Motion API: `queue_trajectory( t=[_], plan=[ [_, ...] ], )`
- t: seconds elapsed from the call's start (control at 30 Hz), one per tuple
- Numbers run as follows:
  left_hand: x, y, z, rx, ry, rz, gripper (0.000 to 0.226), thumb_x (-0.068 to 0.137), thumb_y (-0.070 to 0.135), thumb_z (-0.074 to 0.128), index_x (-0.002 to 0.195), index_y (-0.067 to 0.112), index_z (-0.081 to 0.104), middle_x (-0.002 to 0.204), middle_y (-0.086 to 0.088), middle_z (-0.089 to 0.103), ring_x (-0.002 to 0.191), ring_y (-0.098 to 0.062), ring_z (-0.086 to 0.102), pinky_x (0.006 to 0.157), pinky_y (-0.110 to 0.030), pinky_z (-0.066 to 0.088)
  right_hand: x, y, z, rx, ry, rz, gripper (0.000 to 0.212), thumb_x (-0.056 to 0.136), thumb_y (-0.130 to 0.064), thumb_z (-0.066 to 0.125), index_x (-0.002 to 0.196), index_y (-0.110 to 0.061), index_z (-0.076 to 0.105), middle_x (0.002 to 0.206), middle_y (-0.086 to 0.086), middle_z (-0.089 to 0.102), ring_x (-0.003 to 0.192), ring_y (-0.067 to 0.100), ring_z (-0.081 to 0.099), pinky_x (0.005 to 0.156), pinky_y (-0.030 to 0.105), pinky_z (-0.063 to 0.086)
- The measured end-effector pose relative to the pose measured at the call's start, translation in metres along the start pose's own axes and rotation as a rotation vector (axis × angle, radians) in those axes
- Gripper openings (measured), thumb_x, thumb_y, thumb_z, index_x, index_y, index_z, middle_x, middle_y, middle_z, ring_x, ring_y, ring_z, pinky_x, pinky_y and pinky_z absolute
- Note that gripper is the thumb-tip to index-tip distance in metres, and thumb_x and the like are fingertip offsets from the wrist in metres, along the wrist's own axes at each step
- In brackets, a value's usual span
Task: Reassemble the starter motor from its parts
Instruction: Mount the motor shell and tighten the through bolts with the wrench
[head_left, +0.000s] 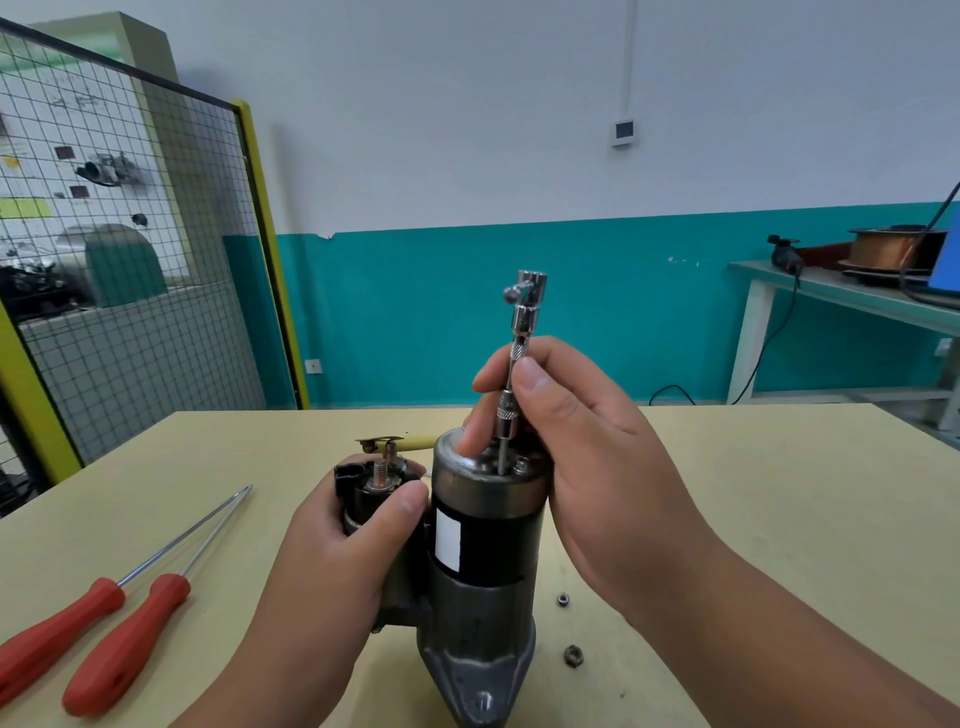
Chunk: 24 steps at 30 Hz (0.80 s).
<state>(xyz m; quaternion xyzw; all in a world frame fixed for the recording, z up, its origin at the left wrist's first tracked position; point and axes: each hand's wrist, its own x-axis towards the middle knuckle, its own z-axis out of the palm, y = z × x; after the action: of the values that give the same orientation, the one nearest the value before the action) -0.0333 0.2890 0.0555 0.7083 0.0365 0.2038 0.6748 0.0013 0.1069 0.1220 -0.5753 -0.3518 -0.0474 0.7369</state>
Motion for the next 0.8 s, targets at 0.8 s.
queue_trajectory(
  t=[0.8],
  plan=[
    [0.0002, 0.0008, 0.0002, 0.020, 0.007, -0.013, 0.054, 0.058, 0.069, 0.072, 0.103, 0.040, 0.079, 0.096, -0.001, 0.081, 0.092, -0.036, 0.078, 0.056, -0.050, 0.064, -0.0002, -0.0003, 0.0001, -0.028, -0.002, -0.015, 0.024, 0.102, -0.041, 0.047, 0.097, -0.037, 0.070, 0.082, 0.004, 0.073, 0.083, 0.021, 0.068, 0.083, 0.039, 0.056]
  ],
)
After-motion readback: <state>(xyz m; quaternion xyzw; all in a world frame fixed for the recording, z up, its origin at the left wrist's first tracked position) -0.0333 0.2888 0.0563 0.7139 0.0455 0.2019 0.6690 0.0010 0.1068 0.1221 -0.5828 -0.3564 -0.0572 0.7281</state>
